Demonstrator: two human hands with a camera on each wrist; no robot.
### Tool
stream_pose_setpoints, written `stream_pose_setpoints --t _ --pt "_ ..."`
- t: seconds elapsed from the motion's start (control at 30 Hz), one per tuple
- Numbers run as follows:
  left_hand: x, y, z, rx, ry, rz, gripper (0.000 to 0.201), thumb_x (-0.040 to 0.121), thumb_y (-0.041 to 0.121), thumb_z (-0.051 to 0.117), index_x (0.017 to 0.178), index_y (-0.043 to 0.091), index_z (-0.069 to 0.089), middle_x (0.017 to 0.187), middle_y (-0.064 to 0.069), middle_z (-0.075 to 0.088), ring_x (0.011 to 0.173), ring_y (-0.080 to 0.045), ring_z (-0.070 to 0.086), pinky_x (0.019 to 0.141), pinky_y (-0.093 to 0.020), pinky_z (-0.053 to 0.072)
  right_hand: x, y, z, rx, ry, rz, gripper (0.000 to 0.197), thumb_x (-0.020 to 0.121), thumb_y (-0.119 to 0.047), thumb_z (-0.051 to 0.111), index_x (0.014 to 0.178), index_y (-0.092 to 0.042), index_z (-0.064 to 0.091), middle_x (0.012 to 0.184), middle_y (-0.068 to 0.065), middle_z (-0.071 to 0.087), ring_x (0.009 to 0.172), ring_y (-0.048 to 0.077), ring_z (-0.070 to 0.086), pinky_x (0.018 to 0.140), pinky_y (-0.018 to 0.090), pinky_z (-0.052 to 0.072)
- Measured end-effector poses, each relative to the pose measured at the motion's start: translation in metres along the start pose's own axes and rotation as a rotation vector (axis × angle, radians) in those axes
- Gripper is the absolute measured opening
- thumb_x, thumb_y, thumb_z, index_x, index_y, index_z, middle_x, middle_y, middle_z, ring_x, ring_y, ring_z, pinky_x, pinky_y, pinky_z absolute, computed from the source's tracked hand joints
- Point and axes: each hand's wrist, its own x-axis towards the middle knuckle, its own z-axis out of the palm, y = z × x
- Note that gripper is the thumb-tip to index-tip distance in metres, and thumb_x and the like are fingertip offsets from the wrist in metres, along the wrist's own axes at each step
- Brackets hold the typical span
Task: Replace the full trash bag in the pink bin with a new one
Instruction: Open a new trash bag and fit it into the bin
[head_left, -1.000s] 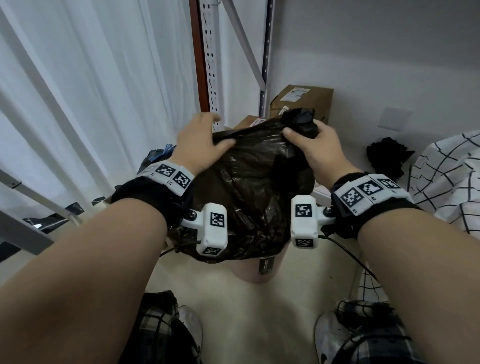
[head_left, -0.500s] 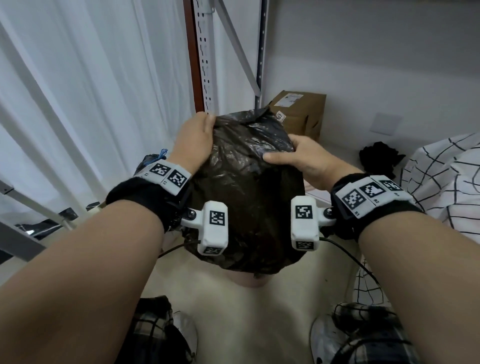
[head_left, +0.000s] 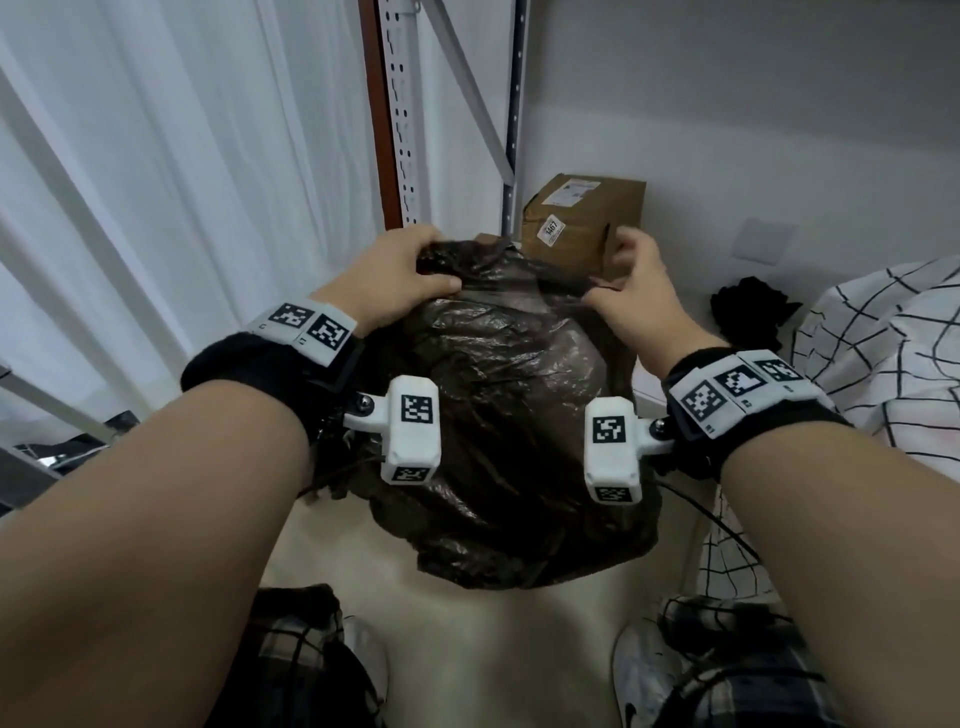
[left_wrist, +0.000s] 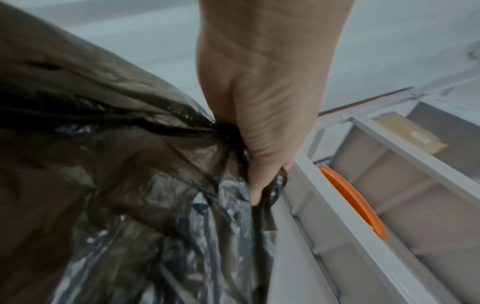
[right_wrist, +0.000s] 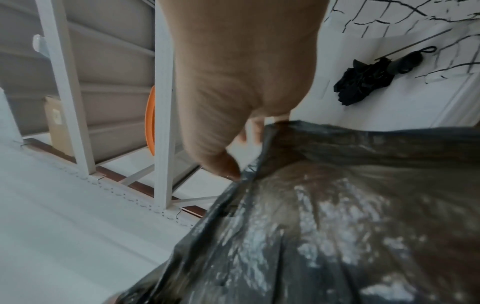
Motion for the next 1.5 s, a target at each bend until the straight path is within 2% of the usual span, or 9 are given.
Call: stream_pose_setpoints --t 0.17,0.33,0.6,0.8,0.9,1.03,1.13,1.33,1.5 --pt "0.004 0.025 0.009 0.113 -0.167 0.256 0.014 0.086 0.009 0.063 0.100 0.010 0.065 0.090 0.005 0.061 0.090 -0.011 0.056 0.078 -0.017 0.040 -0.005 -0.034 0.007 -0.470 -0.331 -0.373 0.100 0.072 -0.042 0.074 0.150 -0.030 0.013 0.158 0.005 0.019 0.148 0.026 0.009 0.118 0.050 0.003" --pt "-0.002 0.015 0.013 0.306 -0.105 0.128 0.023 0.083 0.005 0.060 0.102 0.013 0.048 0.096 -0.004 0.056 0.090 -0.021 0.053 0.079 -0.028 0.039 -0.009 -0.033 0.018 -0.600 -0.128 -0.330 0.027 0.088 -0.021 0.057 0.113 -0.027 0.064 0.113 -0.001 0.068 0.115 0.025 0.055 0.100 0.037 0.027" --pt "-0.022 -0.034 0.007 0.551 -0.016 -0.126 0.021 0.088 0.008 0.049 0.107 0.009 0.058 0.103 -0.015 0.065 0.103 -0.033 0.059 0.098 -0.039 0.037 -0.011 0.005 -0.015 -0.649 0.113 0.023 0.032 0.084 -0.023 0.053 0.112 -0.027 0.067 0.119 0.008 0.066 0.118 0.034 0.052 0.101 0.041 0.033" --pt "-0.018 0.003 0.017 0.224 -0.014 0.077 0.016 0.091 0.002 0.038 0.106 0.008 0.040 0.083 0.000 0.048 0.072 -0.018 0.046 0.066 -0.031 0.036 -0.018 -0.028 0.013 -0.109 -0.427 -0.098 0.040 0.087 -0.043 0.058 0.117 -0.017 0.060 0.118 0.001 0.062 0.109 0.011 0.056 0.095 0.023 0.042" --pt "-0.016 0.010 0.024 0.213 -0.024 0.225 0.038 0.085 0.012 0.034 0.121 0.002 0.043 0.104 -0.009 0.050 0.094 -0.022 0.049 0.086 -0.031 0.040 -0.020 -0.037 0.025 -0.008 -0.569 -0.144 0.056 0.087 -0.041 0.062 0.136 -0.019 0.045 0.129 -0.002 0.057 0.118 0.008 0.053 0.103 0.021 0.038" --pt "-0.010 -0.001 0.024 0.498 0.032 0.242 0.055 0.081 0.006 0.051 0.135 0.009 0.039 0.121 -0.018 0.043 0.112 -0.032 0.044 0.100 -0.042 0.037 -0.016 -0.026 0.024 -0.488 -0.642 -0.234 0.047 0.078 -0.027 0.075 0.119 -0.010 0.060 0.092 -0.012 0.059 0.084 0.006 0.056 0.067 0.003 0.033" --pt "-0.012 -0.014 0.018 0.773 0.102 0.093 0.044 0.084 0.018 0.059 0.127 0.016 0.049 0.119 -0.016 0.043 0.111 -0.034 0.041 0.094 -0.043 0.033 -0.012 -0.015 0.018 -0.610 -0.449 -0.290 0.017 0.079 -0.022 0.072 0.090 -0.009 0.066 0.080 -0.006 0.058 0.081 0.014 0.053 0.054 0.013 0.034" --pt "-0.022 -0.037 0.021 0.869 0.010 -0.141 0.084 0.064 0.079 0.054 0.124 0.021 0.047 0.118 -0.016 0.042 0.111 -0.034 0.041 0.095 -0.046 0.034 -0.006 -0.001 0.010 -0.552 -0.278 -0.180 0.027 0.082 0.002 0.045 0.103 -0.014 0.054 0.108 0.014 0.066 0.100 0.033 0.059 0.089 0.044 0.049" --pt "-0.020 -0.037 0.024 0.578 -0.056 -0.216 0.061 0.089 0.068 0.017 0.136 0.037 0.040 0.130 -0.011 0.040 0.123 -0.034 0.034 0.104 -0.049 0.025 -0.010 0.008 0.000 -0.675 -0.391 -0.180 0.059 0.076 -0.062 0.057 0.126 -0.034 0.046 0.123 0.006 0.049 0.115 0.028 0.050 0.100 0.042 0.042"
